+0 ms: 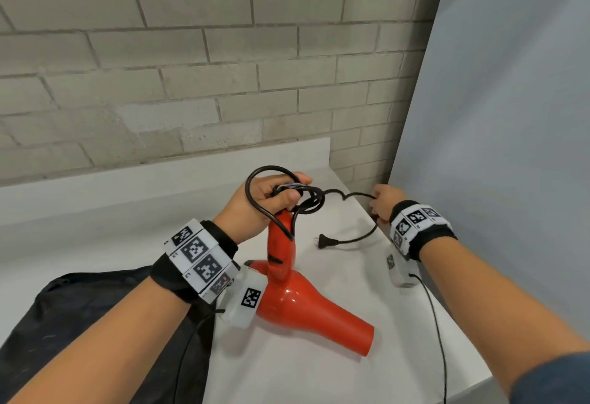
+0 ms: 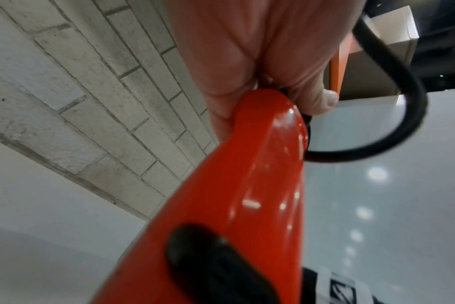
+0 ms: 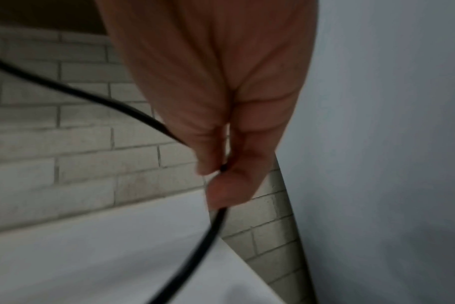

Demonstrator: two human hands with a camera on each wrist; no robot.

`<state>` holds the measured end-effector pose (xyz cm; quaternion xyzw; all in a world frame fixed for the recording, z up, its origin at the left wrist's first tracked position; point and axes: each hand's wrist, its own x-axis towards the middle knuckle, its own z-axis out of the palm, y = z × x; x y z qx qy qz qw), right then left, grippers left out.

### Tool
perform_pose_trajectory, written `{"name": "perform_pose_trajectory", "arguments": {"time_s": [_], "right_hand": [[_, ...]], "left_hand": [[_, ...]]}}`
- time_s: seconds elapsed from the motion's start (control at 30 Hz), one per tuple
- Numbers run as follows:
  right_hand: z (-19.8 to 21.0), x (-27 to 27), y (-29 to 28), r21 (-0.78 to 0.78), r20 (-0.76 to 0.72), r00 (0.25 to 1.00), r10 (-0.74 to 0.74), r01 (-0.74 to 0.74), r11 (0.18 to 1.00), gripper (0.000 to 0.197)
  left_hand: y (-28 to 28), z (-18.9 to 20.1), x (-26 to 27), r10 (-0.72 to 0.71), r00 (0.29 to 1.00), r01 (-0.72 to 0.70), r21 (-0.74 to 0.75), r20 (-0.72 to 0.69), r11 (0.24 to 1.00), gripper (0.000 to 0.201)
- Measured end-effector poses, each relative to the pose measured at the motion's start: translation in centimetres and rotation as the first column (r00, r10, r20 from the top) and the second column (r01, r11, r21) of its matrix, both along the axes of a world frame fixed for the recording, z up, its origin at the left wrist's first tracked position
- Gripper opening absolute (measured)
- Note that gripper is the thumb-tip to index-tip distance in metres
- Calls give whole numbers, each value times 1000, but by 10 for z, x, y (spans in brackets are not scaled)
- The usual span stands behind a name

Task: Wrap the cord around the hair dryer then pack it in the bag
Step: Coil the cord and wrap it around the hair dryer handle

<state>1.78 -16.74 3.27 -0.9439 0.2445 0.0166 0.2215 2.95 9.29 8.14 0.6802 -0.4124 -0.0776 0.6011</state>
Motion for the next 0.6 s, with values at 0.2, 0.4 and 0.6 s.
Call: {"name": "perform_pose_trajectory", "arguments": {"time_s": [0.2,0.4,0.6], "right_hand": [[6,-10,37,44,80,926,370,-374,926,62],[27,-14,87,179,463,686,561,-693,698,28],[0,-1,47,412,429,900,82,-275,869,21]], "left_hand": [[5,-6,11,39,999,-39,3,-6,999,53],[4,-4,15,46,999,-45,17,-10,999,57],[15,-7,21,55,994,-56,-6,-96,998,54]]}}
